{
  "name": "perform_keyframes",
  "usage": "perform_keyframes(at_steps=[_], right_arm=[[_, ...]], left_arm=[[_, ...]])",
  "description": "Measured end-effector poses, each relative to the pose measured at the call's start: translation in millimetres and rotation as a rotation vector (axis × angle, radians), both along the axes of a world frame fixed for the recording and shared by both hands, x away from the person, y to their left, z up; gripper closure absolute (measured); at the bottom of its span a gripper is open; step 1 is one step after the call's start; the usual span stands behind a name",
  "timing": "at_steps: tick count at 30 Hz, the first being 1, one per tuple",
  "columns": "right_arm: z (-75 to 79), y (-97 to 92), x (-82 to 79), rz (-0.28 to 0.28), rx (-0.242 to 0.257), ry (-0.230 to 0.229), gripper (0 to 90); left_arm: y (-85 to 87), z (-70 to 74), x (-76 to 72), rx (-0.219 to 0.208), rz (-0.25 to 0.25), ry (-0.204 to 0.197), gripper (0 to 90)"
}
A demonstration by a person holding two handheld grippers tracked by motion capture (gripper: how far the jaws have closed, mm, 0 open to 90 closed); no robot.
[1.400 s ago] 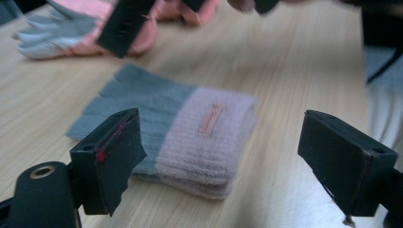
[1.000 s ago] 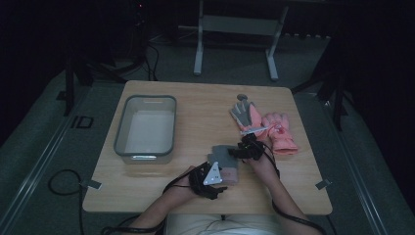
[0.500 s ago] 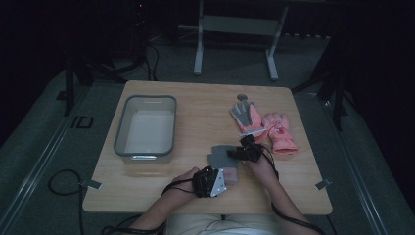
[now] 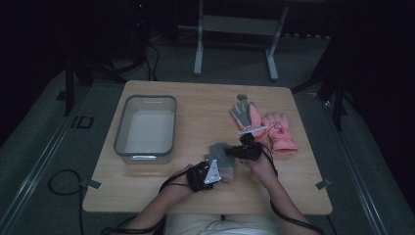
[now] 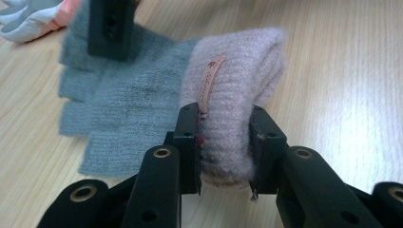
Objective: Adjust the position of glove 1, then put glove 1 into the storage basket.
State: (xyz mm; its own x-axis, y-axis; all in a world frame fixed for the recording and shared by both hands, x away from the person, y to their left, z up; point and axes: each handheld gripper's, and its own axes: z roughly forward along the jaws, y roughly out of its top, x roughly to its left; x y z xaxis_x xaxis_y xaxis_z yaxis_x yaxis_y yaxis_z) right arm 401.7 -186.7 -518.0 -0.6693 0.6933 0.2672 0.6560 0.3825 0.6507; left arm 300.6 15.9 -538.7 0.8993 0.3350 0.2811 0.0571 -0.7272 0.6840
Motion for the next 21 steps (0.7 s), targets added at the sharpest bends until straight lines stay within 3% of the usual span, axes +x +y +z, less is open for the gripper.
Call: perform_keyframes(at_steps=[9,17,21], right_arm=[[20.8,9.0,-1.0,0.014,0.019,-0.044,77.1],[45.9,21.5,5.6,0.014,0.038,-0.087,77.2],[54.6,29.9,10.8,0.016,0.043,-0.097,77.2]], left_arm=[[9.4,24.1,3.3,0.048,-0.01,-0.033,70.4],[22.7,51.9,11.7,0.068,-0.009,-0.056,70.5],[28.5,59.3,15.2,0.069,-0.004,-0.054,70.5]])
